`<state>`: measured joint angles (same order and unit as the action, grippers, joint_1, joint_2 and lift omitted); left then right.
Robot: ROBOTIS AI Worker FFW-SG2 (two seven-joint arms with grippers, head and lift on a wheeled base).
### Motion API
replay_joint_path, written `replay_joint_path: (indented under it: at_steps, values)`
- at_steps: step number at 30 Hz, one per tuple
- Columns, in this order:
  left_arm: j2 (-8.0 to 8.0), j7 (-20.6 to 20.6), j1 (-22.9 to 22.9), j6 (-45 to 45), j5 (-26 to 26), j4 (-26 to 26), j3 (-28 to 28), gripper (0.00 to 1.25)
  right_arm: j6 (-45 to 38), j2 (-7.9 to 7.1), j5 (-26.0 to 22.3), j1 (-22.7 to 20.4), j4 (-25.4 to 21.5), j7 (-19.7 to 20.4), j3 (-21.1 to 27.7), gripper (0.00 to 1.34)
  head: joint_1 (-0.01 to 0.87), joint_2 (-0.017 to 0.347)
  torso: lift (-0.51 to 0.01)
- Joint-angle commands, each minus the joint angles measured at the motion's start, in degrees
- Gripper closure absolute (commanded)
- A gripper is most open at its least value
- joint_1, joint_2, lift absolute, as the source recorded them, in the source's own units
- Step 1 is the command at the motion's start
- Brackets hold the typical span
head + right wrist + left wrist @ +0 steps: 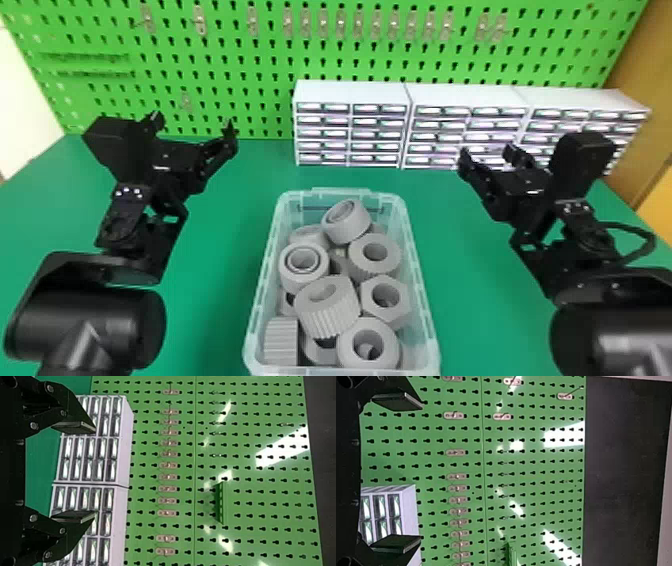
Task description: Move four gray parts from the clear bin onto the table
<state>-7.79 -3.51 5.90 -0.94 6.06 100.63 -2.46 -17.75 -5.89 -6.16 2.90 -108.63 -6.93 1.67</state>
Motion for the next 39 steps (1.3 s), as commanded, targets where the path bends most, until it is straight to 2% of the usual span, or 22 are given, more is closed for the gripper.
replay_joint_path:
  at_steps: [1, 39]
  values:
    - [-0.03, 0.0, 0.1, 0.0, 0.0, 0.0, 0.0, 0.11, 0.0, 0.00, -0.1, 0.0, 0.0, 0.0, 0.0, 0.50, 0.678, 0.034, -0.050]
    - [-0.03, 0.0, 0.0, 0.0, 0.0, 0.0, 0.2, 0.11, -0.1, 0.09, -0.1, 0.1, 0.0, 0.0, 0.1, 0.50, 0.678, 0.034, -0.050]
